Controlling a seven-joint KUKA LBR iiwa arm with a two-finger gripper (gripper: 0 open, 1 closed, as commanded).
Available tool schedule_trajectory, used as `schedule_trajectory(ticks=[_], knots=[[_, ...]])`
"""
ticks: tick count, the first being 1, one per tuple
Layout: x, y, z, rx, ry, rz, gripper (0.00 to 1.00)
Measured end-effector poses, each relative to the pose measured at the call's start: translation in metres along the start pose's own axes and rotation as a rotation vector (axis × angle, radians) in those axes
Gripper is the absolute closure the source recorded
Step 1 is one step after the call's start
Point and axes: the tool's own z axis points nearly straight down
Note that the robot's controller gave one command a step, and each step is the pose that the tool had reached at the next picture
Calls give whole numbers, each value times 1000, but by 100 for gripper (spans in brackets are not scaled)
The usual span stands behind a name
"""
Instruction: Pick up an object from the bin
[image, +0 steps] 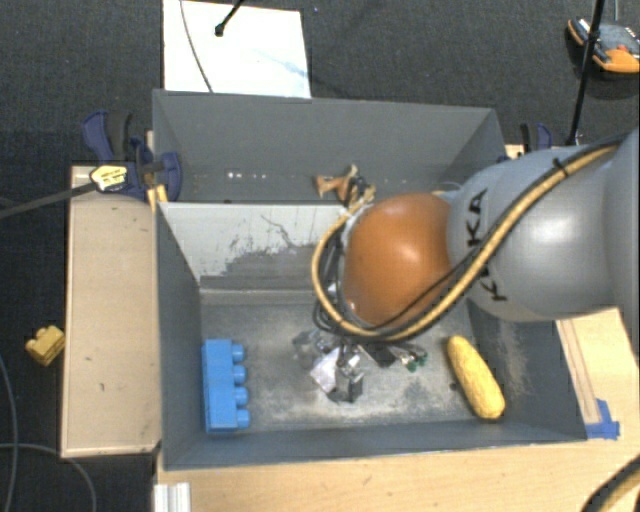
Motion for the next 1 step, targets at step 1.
schedule_trajectory(ticks=[1], knots=[[-1, -1, -11, 3, -5, 2, 100]])
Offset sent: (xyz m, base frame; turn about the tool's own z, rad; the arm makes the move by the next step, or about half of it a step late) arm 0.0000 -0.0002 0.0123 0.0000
